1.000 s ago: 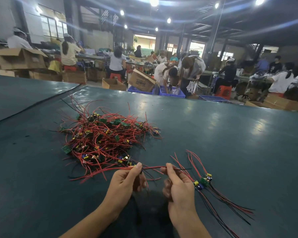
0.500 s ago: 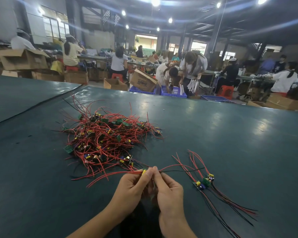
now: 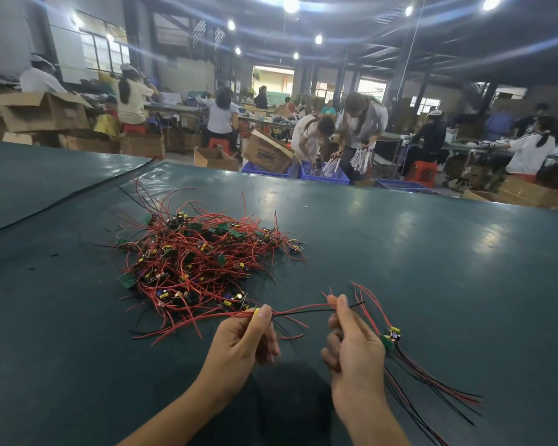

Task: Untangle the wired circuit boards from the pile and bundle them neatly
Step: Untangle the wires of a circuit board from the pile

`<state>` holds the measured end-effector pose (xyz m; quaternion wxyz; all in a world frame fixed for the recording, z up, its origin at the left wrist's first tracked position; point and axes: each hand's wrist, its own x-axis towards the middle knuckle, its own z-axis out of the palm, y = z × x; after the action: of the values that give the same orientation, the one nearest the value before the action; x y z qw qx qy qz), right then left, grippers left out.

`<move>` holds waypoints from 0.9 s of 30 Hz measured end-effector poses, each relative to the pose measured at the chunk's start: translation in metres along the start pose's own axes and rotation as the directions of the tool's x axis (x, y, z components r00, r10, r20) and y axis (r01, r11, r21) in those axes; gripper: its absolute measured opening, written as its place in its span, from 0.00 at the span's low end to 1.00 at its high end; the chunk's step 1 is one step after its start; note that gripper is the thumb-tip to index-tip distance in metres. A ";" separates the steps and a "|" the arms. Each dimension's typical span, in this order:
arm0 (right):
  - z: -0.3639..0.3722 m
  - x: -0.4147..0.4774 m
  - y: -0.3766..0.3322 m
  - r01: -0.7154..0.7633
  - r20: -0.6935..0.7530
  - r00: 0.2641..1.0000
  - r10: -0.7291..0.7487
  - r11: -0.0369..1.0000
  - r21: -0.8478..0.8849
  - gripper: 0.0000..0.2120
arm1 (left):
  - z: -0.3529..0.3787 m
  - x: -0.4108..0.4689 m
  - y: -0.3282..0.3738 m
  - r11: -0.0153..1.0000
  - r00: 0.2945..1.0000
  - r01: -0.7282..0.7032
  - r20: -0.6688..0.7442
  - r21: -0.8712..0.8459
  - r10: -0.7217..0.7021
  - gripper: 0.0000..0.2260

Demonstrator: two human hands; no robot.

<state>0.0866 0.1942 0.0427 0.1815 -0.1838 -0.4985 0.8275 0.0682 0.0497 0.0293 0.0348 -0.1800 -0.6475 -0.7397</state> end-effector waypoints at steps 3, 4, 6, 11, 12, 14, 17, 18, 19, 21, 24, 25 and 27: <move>0.008 -0.012 0.011 -0.025 0.167 0.985 0.053 0.986 -0.167 0.25 | -0.003 0.003 -0.002 1.000 0.999 -0.002 0.044 -0.001 0.002 0.22; 0.012 -0.017 0.016 0.003 0.251 0.967 0.052 0.977 -0.214 0.29 | -0.003 0.002 -0.003 1.000 0.997 -0.003 0.082 0.008 0.002 0.23; 0.017 -0.026 0.023 0.097 0.407 0.913 0.029 0.953 -0.287 0.30 | -0.003 0.000 -0.006 0.998 0.985 -0.011 0.171 0.063 0.000 0.26; 0.017 -0.030 0.027 0.183 0.361 0.932 -0.003 0.866 -0.465 0.38 | -0.010 0.001 -0.010 0.983 0.978 0.009 0.203 0.183 -0.047 0.27; 0.016 -0.029 0.025 0.155 0.299 0.954 -0.007 0.867 -0.474 0.38 | -0.011 0.002 -0.011 0.980 0.981 -0.004 0.190 0.198 -0.034 0.27; 0.015 -0.024 0.022 0.039 0.157 0.987 0.028 0.913 -0.407 0.36 | -0.015 0.005 -0.011 0.966 0.991 -0.025 0.134 0.256 -0.010 0.29; 0.006 -0.012 0.012 -0.220 0.027 0.975 0.220 0.975 -0.008 0.30 | -0.030 0.010 -0.013 0.835 0.987 -0.159 0.068 0.527 0.145 0.25; 0.003 -0.009 0.007 -0.271 0.013 0.962 0.272 0.954 0.127 0.29 | -0.037 0.012 -0.014 0.710 0.971 -0.220 0.083 0.669 0.222 0.20; -0.001 -0.005 0.004 -0.291 -0.004 0.954 0.299 0.932 0.218 0.29 | -0.043 0.015 -0.014 0.563 0.950 -0.266 0.114 0.783 0.291 0.15; -0.008 0.000 -0.001 -0.283 -0.048 0.950 0.309 0.913 0.294 0.27 | -0.053 0.019 -0.018 0.356 0.950 -0.235 0.136 0.905 0.281 0.09; -0.013 0.005 -0.004 -0.252 -0.104 0.950 0.293 0.921 0.296 0.23 | -0.064 0.022 -0.025 0.233 0.996 -0.064 0.047 0.970 0.078 0.18; -0.014 0.005 -0.004 -0.248 -0.118 0.949 0.291 0.925 0.288 0.22 | -0.066 0.022 -0.027 0.211 0.998 -0.050 0.039 0.976 0.056 0.19; -0.014 0.006 -0.004 -0.245 -0.133 0.948 0.289 0.930 0.274 0.19 | -0.069 0.023 -0.027 0.191 0.996 -0.055 0.041 0.980 0.074 0.19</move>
<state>0.0883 0.2095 0.0394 0.1310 -0.2956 -0.3412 0.8826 0.0237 -0.0083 0.0039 0.1766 -0.1382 -0.9614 -0.1597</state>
